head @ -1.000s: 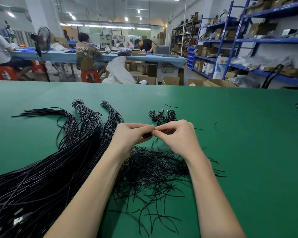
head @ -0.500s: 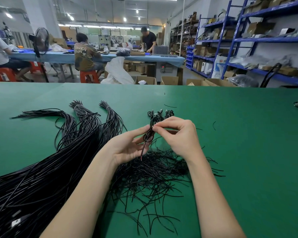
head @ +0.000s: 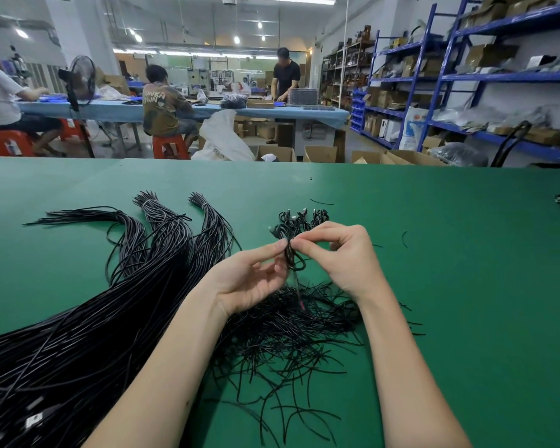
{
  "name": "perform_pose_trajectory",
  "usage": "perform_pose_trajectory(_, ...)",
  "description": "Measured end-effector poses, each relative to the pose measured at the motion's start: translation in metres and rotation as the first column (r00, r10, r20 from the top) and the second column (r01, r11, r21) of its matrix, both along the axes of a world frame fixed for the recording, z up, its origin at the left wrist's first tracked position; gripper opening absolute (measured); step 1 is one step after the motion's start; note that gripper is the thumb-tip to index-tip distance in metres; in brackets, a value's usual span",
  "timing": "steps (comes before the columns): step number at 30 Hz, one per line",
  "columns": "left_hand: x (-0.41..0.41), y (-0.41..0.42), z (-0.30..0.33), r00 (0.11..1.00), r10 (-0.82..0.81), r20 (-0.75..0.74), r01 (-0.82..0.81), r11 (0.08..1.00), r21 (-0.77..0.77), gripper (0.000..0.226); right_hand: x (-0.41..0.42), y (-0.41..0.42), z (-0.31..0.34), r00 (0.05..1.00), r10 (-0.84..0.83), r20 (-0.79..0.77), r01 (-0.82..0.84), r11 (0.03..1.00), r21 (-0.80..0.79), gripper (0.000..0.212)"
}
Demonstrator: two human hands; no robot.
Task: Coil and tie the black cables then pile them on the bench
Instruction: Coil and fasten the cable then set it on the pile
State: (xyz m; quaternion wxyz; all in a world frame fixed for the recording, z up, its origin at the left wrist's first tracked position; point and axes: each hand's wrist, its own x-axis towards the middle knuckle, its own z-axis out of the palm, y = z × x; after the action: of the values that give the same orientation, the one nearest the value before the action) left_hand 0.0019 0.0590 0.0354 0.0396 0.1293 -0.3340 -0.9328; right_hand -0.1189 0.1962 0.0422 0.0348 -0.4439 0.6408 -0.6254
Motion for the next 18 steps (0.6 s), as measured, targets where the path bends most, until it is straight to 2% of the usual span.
perform_pose_trajectory(2, -0.001, 0.001, 0.002, 0.996, 0.087, 0.0, -0.085, 0.974, -0.21, 0.023, -0.001, 0.0, -0.003, 0.998, -0.048, 0.042, 0.047, 0.998, 0.032, 0.008)
perform_pose_trajectory(3, -0.002, 0.001, 0.003, 0.993, 0.118, -0.03, -0.121, 0.927, -0.354, 0.02, -0.001, 0.0, -0.005, 0.996, -0.063, 0.068, 0.059, 0.997, 0.056, 0.008)
perform_pose_trajectory(4, -0.001, 0.001, 0.003, 0.986, 0.149, -0.07, -0.164, 0.843, -0.512, 0.018, -0.002, 0.0, -0.006, 0.992, -0.063, 0.113, 0.055, 0.996, 0.072, 0.009)
perform_pose_trajectory(6, 0.0, 0.003, 0.004, 0.957, 0.237, -0.164, -0.272, 0.547, -0.792, 0.015, -0.002, 0.001, -0.006, 0.969, -0.041, 0.243, 0.024, 0.997, 0.075, 0.011)
perform_pose_trajectory(8, 0.0, 0.004, 0.002, 0.914, 0.258, -0.312, -0.371, 0.222, -0.902, 0.015, -0.002, 0.001, -0.008, 0.935, -0.057, 0.351, 0.03, 0.996, 0.081, 0.012)
perform_pose_trajectory(11, -0.001, 0.005, -0.005, 0.829, 0.096, -0.551, -0.515, -0.256, -0.818, 0.023, -0.002, 0.001, -0.014, 0.856, -0.111, 0.505, 0.053, 0.99, 0.129, 0.015)
perform_pose_trajectory(12, -0.001, 0.005, -0.008, 0.807, 0.019, -0.59, -0.537, -0.391, -0.748, 0.026, -0.002, 0.0, -0.016, 0.815, -0.106, 0.569, 0.042, 0.991, 0.124, 0.015)
perform_pose_trajectory(13, -0.001, 0.004, -0.011, 0.795, -0.038, -0.606, -0.545, -0.484, -0.685, 0.028, -0.002, 0.0, -0.018, 0.778, -0.094, 0.621, 0.029, 0.993, 0.114, 0.016)
perform_pose_trajectory(14, -0.002, 0.004, -0.014, 0.793, -0.065, -0.605, -0.54, -0.536, -0.649, 0.03, -0.002, -0.001, -0.019, 0.755, -0.093, 0.649, 0.028, 0.994, 0.11, 0.017)
perform_pose_trajectory(15, -0.003, 0.006, -0.017, 0.8, -0.047, -0.599, -0.524, -0.541, -0.657, 0.03, -0.002, -0.002, -0.021, 0.754, -0.11, 0.648, 0.045, 0.992, 0.116, 0.018)
perform_pose_trajectory(16, -0.005, 0.008, -0.018, 0.809, 0.01, -0.587, -0.507, -0.493, -0.707, 0.03, -0.001, -0.004, -0.023, 0.774, -0.144, 0.616, 0.082, 0.988, 0.128, 0.018)
perform_pose_trajectory(17, -0.008, 0.01, -0.019, 0.824, 0.118, -0.554, -0.479, -0.377, -0.793, 0.028, -0.001, -0.006, -0.025, 0.812, -0.18, 0.556, 0.127, 0.983, 0.132, 0.017)
perform_pose_trajectory(18, -0.011, 0.012, -0.018, 0.843, 0.256, -0.473, -0.44, -0.176, -0.88, 0.024, 0.0, -0.008, -0.026, 0.857, -0.204, 0.474, 0.169, 0.979, 0.117, 0.017)
